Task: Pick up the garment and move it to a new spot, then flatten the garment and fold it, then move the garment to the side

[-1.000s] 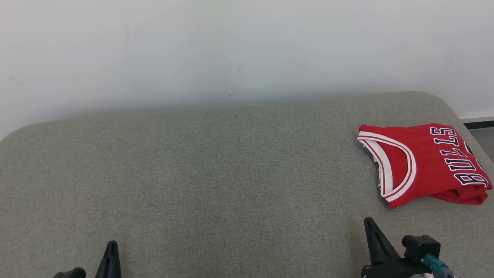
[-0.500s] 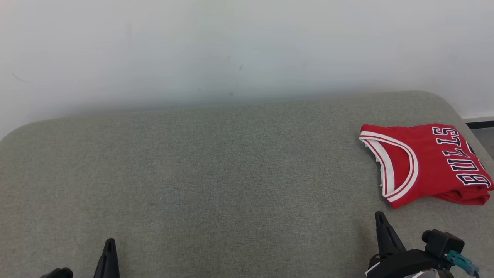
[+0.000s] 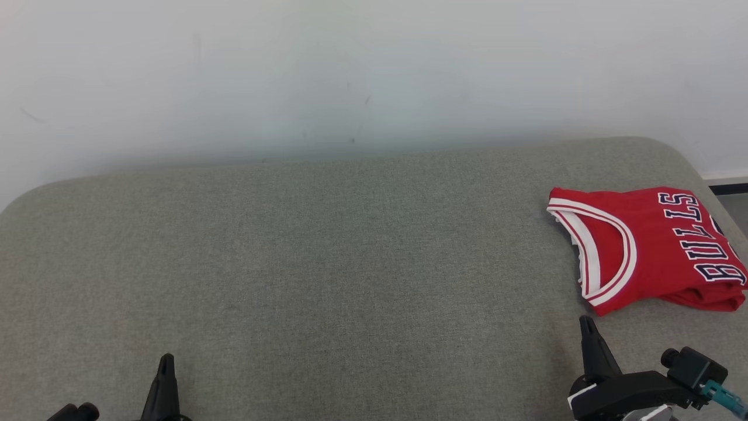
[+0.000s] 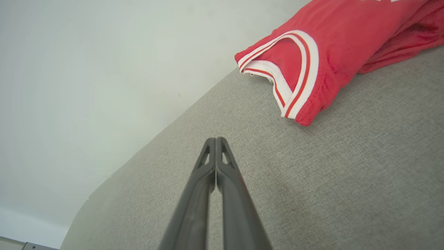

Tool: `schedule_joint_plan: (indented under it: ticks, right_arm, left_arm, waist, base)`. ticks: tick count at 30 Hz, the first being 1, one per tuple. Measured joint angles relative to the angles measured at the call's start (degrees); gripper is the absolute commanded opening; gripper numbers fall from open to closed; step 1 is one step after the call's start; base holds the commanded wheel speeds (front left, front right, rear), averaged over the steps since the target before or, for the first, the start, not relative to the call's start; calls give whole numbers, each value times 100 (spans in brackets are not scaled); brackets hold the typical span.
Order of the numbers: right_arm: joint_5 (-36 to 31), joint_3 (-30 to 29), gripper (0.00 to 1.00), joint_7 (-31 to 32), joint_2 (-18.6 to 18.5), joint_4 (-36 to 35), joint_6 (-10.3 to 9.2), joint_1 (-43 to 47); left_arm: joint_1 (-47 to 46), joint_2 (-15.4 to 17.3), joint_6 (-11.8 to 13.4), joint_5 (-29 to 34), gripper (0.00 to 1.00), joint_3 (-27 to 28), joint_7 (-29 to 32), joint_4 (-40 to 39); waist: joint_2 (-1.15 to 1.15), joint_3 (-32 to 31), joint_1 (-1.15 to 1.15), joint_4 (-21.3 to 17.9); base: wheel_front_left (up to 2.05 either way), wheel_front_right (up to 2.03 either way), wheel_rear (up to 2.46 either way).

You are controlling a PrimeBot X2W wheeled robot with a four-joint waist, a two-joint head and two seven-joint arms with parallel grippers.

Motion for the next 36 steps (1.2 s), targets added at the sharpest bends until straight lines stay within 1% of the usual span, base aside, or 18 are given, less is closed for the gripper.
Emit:
schedule_joint_plan:
  ticks: [13, 16, 36]
  right_arm:
    - [960, -151, 0, 248, 22, -188, 0, 4]
    - [1117, -172, 0, 293, 25, -216, 0, 5]
    - [2352, -365, 0, 601, 56, -450, 0, 21]
  left_arm:
    - [-82, 7, -42, -978, 0, 11, 254, -67]
    - [-82, 7, -45, -1095, 0, 14, 287, -75]
    - [-185, 14, -91, -2362, 0, 30, 621, -162]
  waist:
    - [0, 22, 0, 28]
    - [0, 25, 0, 32]
    - [0, 58, 0, 75]
  base:
    - [0, 0, 0]
    - [0, 0, 0]
    - [0, 0, 0]
